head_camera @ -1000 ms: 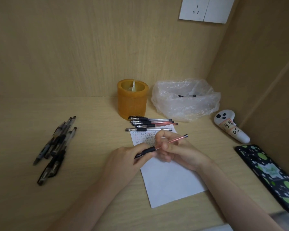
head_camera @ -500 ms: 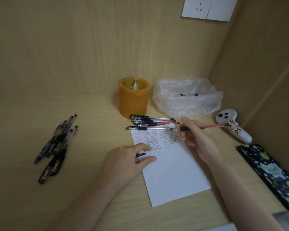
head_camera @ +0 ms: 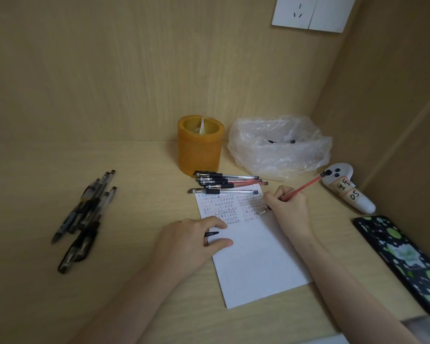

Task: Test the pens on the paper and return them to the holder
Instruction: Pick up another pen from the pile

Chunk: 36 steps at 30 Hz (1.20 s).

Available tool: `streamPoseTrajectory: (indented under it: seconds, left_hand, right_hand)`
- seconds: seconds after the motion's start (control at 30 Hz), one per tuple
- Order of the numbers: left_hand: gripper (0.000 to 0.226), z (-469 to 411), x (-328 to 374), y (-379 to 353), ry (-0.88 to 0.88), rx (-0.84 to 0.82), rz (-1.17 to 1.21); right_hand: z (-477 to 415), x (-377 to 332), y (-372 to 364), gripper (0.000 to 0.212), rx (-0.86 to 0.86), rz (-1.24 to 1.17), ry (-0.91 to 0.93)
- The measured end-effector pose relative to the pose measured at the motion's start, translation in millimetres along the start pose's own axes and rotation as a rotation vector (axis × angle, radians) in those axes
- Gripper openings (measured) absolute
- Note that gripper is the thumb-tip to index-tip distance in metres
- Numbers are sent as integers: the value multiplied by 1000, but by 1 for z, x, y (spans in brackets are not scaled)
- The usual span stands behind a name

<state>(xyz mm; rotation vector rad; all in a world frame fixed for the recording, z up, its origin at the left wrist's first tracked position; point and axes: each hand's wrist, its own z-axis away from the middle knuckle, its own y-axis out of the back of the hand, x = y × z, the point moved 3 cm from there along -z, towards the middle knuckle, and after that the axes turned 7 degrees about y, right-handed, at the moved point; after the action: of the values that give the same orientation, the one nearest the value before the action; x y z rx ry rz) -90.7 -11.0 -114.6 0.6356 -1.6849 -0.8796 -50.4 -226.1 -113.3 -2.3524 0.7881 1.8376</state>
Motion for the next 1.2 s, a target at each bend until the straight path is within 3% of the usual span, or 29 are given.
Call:
streamPoseTrajectory:
  seconds: [0.73,1.2]
  left_hand:
    - [39,1,2,2,-10,-7,-33]
    - [38,1,1,1,-10,9,-12]
  right_hand:
    - [3,-2,-2,37,-5,91,85]
    - [3,-3,-1,29,0,60,77]
